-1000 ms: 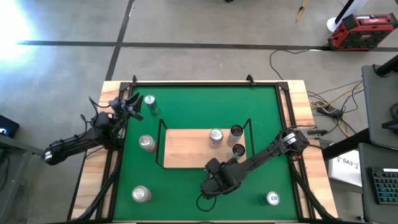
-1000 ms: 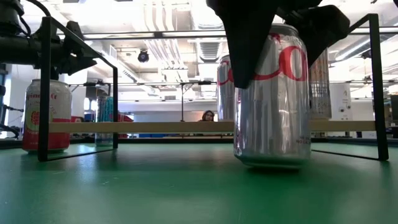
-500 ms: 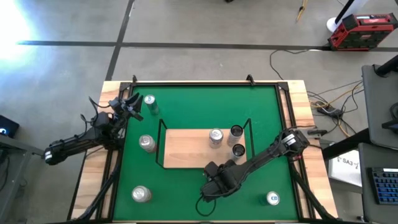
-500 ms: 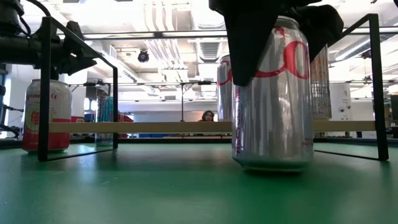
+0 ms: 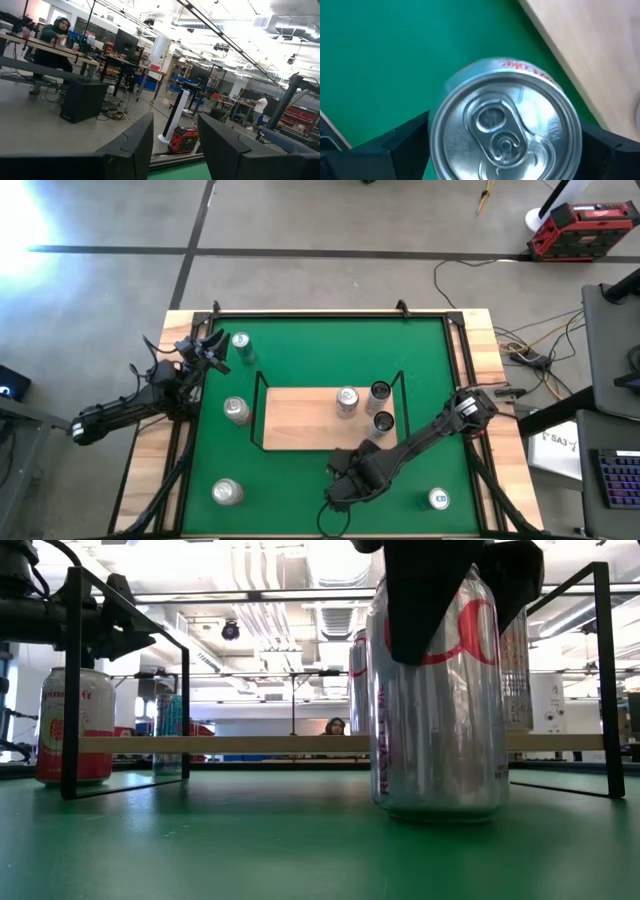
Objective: Place canned beverage on shelf
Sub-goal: Put the red and silver soda can on the shelf and align with the other red and silver soda can
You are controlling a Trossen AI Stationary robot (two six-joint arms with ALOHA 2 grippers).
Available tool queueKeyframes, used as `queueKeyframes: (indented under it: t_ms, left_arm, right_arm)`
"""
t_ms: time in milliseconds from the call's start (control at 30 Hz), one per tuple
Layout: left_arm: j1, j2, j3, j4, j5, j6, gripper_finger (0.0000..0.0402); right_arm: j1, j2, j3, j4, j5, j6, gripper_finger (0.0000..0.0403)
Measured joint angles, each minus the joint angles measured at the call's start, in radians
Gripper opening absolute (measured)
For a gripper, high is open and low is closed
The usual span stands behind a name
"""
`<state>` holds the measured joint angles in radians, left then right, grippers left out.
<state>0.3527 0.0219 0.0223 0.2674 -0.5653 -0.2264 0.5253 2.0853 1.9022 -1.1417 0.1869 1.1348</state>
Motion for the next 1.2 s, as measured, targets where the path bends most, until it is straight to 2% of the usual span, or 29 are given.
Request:
queueKeyframes:
  t_ms: [367, 533, 900, 1200]
  left_arm:
    - [0.000, 0.000, 0.000, 0.000, 0.000, 0.000, 0.0137]
    - [0.000, 0.000, 0.000, 0.000, 0.000, 0.000, 0.0137]
    - [0.000, 0.000, 0.000, 0.000, 0.000, 0.000, 0.0137]
    - [0.000, 0.000, 0.000, 0.000, 0.000, 0.000, 0.0137]
  right_arm:
    - [0.007, -0.010, 0.000, -0.010, -0.009, -0.084, 0.0348]
    - [0.007, -0.044, 0.000, -0.027, -0.011, -0.187, 0.0348]
    - [0.018, -0.054, 0.000, -0.026, -0.004, -0.294, 0.0347]
    - [0.018, -0.054, 0.000, -0.012, -0.004, -0.297, 0.0343]
